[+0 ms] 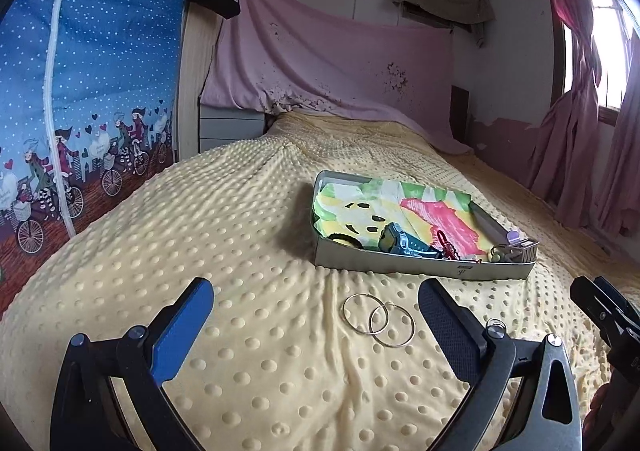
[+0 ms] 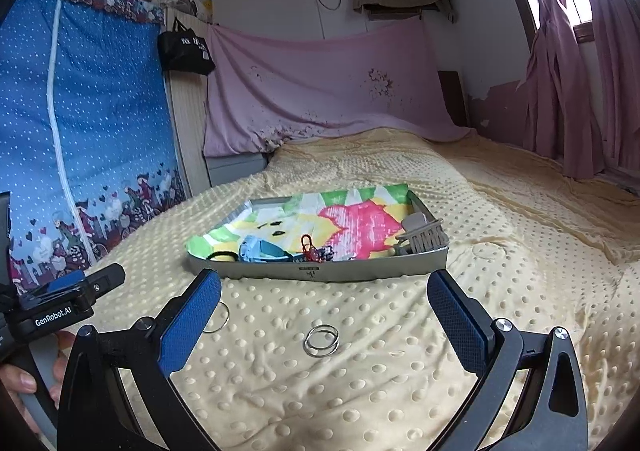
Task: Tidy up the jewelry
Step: 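Move both open tools back toward the silver rings on the blanket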
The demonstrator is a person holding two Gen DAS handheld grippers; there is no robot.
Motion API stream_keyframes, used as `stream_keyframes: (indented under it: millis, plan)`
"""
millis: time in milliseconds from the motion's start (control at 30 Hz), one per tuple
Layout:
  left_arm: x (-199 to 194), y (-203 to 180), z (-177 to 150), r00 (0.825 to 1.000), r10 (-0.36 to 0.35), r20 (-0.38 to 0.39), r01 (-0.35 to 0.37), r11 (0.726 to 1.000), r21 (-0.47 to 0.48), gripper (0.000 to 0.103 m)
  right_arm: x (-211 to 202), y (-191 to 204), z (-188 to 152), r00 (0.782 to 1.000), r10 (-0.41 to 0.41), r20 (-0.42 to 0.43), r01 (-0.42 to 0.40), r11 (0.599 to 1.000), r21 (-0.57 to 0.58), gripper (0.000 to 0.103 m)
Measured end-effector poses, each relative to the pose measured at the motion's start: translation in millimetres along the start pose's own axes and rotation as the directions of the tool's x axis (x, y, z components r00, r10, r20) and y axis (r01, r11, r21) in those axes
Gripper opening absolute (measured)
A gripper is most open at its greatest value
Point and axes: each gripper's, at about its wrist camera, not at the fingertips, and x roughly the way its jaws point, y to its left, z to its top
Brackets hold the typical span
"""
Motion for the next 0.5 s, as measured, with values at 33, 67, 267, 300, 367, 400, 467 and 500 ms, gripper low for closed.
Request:
stream_keyframes:
  millis: [33,67,267,300,367,400,467,500]
  plan:
    - [5,0,2,1.0,-0.002,-0.005,0.002,1.0,0.003,0.103,4,0,1,1.0,0.003,-0.011,-0.003,1.0,-0.001,0.102]
    - [9,-1,2,1.0,-0.008,-0.009,0.008,1.0,0.006,0.103,9,1,2,1.0,0.0,-0.018,0.0,1.0,-0.004,0.102]
    - [33,-11,-3,0.998,-0.018,-0.062,0.022,0.997,0.074,0.103,28,2,-1,0.999,-0.012,-0.04,0.011,1.0,-0.01,0.102]
    - [38,-13,-6,0.997,-0.018,-0.078,0.025,0.996,0.09,0.103,31,2,-1,0.999,-0.011,-0.044,0.01,1.0,-0.01,0.102]
    - [45,-15,-9,0.994,-0.027,-0.105,0.038,0.993,0.109,0.103,38,1,-4,0.998,-0.008,-0.062,0.008,1.0,-0.003,0.102]
    - [48,-15,-11,0.992,-0.032,-0.119,0.045,0.993,0.112,0.103,41,0,-6,0.997,-0.014,-0.072,0.014,1.0,-0.002,0.102]
    - [55,-15,-13,0.988,-0.048,-0.147,0.064,0.992,0.106,0.103,49,-2,-12,0.995,-0.016,-0.1,0.017,1.0,0.009,0.101]
    - [58,-15,-14,0.985,-0.06,-0.159,0.077,0.992,0.103,0.103,52,-3,-15,0.993,-0.014,-0.114,0.016,1.0,0.015,0.101]
